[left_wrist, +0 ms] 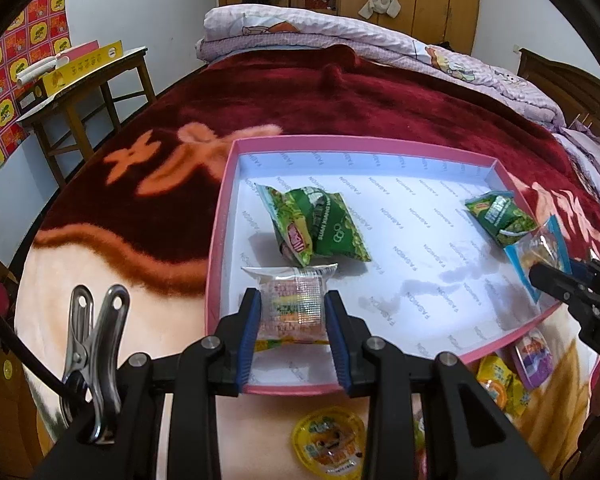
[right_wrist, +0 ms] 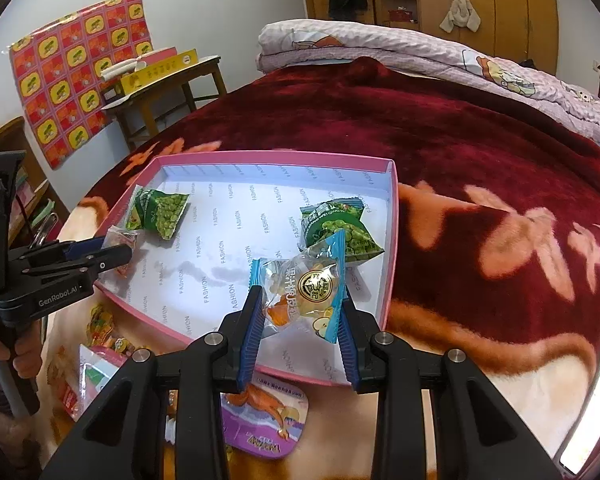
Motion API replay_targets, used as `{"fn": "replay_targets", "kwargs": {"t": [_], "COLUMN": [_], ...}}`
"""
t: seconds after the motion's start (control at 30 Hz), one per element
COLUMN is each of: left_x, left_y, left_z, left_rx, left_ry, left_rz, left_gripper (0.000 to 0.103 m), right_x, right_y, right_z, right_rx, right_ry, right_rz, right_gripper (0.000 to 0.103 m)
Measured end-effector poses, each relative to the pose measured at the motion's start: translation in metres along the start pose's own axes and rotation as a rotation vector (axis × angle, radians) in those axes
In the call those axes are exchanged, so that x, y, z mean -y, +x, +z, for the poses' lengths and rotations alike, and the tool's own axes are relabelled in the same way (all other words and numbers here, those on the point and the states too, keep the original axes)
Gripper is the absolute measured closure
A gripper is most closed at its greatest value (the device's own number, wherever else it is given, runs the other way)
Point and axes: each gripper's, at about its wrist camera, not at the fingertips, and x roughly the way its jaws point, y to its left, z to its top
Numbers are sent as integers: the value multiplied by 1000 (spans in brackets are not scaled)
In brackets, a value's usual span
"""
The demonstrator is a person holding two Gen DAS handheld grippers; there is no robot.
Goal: Organize snacks
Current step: 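Carry both clear candy packets up and into the pink tray, then open both tools to release the candy packets in the tray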
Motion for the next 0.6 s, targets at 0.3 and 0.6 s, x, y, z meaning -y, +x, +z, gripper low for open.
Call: {"fn": "replay_targets", "kwargs": {"t": [0.3,0.6], "left_x": [-3,2], "left_y": [10,8], "left_z": [2,2], "left_rx": [-6,-9], "left_ry": [-7,9], "left_rz": [7,21], "left_gripper": [68,60], "right_x": [4,6], "right_y": [11,16], "right_z": [-1,-6], "right_rx": [-15,-10], "right_ry": [9,27], "right_rz": [-11,-1], "right_gripper": [68,66]}}
